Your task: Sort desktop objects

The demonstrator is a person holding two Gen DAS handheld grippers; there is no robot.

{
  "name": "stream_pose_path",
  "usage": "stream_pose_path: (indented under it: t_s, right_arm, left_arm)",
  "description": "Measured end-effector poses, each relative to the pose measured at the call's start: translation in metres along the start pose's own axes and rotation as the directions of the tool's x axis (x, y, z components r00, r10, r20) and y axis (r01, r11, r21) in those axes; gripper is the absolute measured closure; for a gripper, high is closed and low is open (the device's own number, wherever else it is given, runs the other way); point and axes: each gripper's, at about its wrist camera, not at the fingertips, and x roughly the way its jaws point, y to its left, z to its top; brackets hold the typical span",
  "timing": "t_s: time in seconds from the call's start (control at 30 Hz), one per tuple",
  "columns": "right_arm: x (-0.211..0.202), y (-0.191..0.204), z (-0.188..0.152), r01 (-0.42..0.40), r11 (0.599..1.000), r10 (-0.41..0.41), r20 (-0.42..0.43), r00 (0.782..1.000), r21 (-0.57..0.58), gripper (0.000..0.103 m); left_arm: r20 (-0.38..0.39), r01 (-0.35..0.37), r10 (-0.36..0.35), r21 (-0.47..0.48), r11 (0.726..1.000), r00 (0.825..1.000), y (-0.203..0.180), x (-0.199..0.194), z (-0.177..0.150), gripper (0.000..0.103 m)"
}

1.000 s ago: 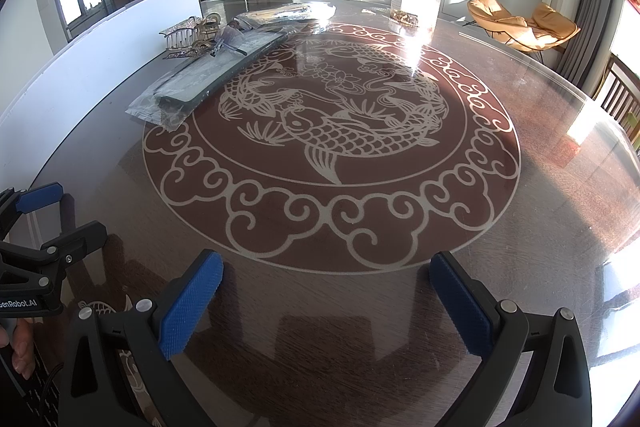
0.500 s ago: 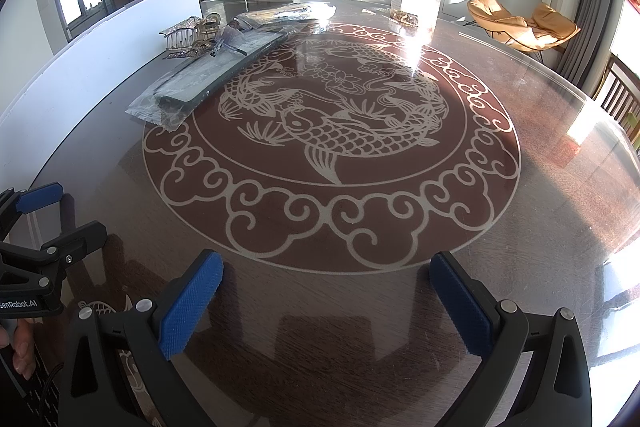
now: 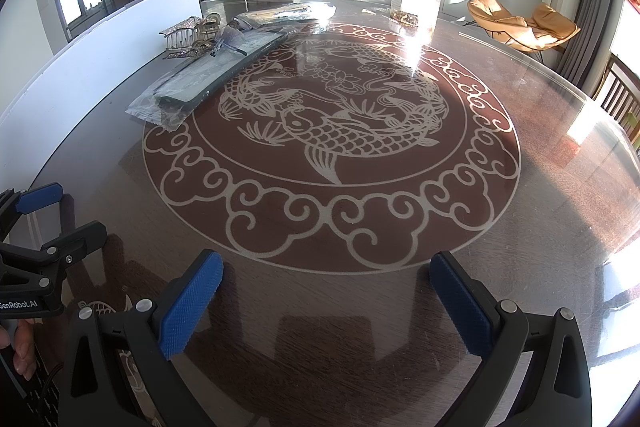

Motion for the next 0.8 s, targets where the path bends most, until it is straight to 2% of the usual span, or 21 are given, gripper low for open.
stream_pose_path:
  t_s: [0.8]
  right_arm:
    - [0.0, 0.0001, 0.0001, 0.0, 1.0, 0.0, 0.0, 1.0, 0.0, 0.0]
  left_arm:
    - [0.003, 0.001, -0.001, -0.001, 1.0, 1.0, 0.0006, 0.0006, 0.0009, 0.0]
